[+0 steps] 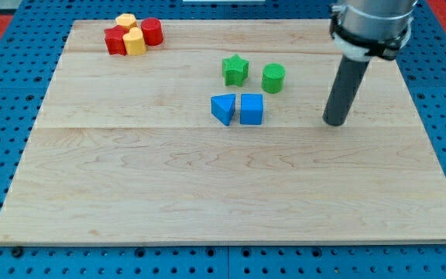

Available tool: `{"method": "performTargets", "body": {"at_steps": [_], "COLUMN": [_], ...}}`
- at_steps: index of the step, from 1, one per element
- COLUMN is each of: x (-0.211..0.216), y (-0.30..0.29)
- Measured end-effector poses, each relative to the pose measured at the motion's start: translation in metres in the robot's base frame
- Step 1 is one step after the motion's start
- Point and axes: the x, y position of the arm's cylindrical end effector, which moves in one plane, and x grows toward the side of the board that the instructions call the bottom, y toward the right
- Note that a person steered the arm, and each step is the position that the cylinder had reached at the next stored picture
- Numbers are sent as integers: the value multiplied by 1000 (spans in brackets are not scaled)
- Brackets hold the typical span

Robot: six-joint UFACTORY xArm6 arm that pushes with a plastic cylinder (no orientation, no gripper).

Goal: Nudge the yellow hexagon to the red circle

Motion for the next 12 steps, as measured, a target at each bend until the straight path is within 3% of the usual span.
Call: {"method": "performTargets", "body": {"at_steps": [2, 3, 4, 6, 8, 9, 11, 12], "x": [6, -1, -31, -64, -69, -91, -225, -229], "y": [-133, -123, -57, -169, -351, -422, -425, -424]}}
